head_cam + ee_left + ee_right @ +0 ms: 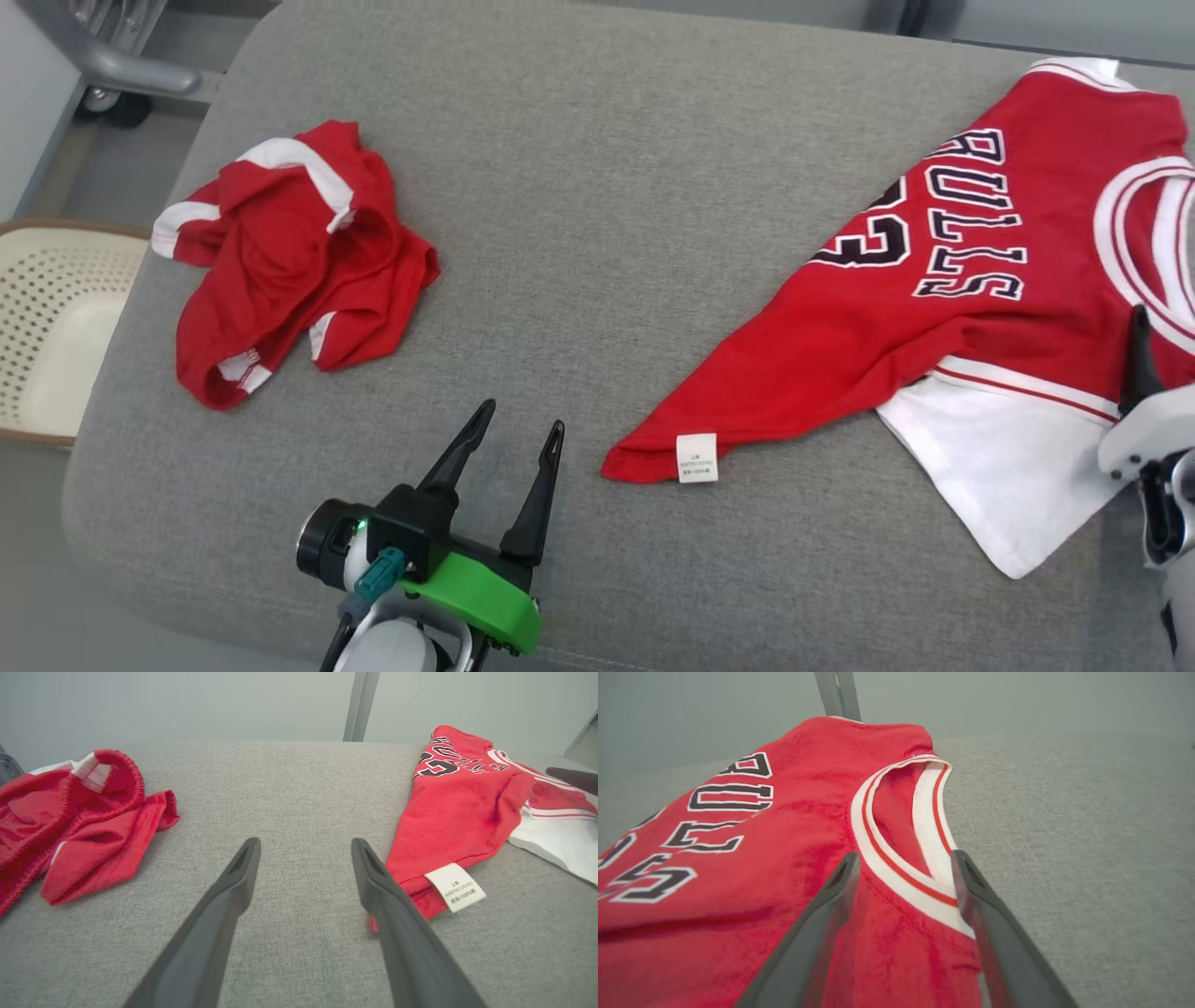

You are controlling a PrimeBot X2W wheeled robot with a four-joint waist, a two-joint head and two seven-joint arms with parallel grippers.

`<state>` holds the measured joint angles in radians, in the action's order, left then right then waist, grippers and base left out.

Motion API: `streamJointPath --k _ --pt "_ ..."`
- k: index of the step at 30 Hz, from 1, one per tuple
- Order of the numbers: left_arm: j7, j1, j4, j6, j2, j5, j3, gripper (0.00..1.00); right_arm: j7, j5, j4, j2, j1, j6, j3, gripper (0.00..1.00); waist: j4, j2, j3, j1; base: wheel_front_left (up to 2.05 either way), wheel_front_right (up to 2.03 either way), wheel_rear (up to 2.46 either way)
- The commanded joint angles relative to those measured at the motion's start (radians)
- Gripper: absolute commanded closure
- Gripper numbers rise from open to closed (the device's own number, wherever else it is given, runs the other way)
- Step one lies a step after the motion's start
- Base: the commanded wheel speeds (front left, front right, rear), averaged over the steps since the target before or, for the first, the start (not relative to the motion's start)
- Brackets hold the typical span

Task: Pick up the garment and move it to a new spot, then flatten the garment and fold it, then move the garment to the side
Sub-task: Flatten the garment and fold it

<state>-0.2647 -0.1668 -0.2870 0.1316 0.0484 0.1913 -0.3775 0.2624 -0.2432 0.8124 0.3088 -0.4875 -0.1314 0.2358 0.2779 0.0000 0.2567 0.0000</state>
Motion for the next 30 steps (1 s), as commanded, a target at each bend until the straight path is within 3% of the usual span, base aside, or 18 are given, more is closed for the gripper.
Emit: streamJointPath --k 1,11,18,21,22,30 --pt "0.001 0.017 -0.002 -0.002 0.004 -0.005 0.005 0.0 0.003 -0.008 -0.008 -0.007 0.027 0.001 -0.006 0.0 -0.058 0.0 -0.051 0.0 0.0 0.0 0.0" --pt "0.001 0.031 -0.012 -0.002 0.008 0.002 -0.009 0.0 0.003 -0.134 -0.038 -0.06 0.178 0.001 -0.071 0.0 -0.067 0.0 -0.079 0.0 0.0 0.0 0.0" --pt "0.001 0.035 -0.008 -0.002 0.018 -0.004 -0.009 0.0 0.002 -0.166 0.008 -0.072 0.161 0.001 -0.086 0.0 -0.046 0.0 -0.083 0.0 0.0 0.0 0.0" --pt "0.001 0.039 -0.01 -0.002 0.021 -0.005 -0.002 0.0 0.0 -0.169 0.031 -0.07 0.158 0.001 -0.1 0.93 -0.04 0.0 -0.085 0.0 0.0 0.0 0.0" --pt "0.001 0.041 -0.01 -0.002 0.021 -0.005 -0.001 0.0 0.0 -0.173 0.036 -0.068 0.157 0.001 -0.103 1.0 -0.039 0.0 -0.086 0.0 0.0 0.0 0.0" --pt "0.001 0.055 -0.008 -0.002 0.018 -0.005 0.015 0.0 0.001 -0.186 0.047 0.012 0.183 0.002 -0.071 1.0 -0.06 0.0 -0.101 0.0 0.0 0.0 0.0"
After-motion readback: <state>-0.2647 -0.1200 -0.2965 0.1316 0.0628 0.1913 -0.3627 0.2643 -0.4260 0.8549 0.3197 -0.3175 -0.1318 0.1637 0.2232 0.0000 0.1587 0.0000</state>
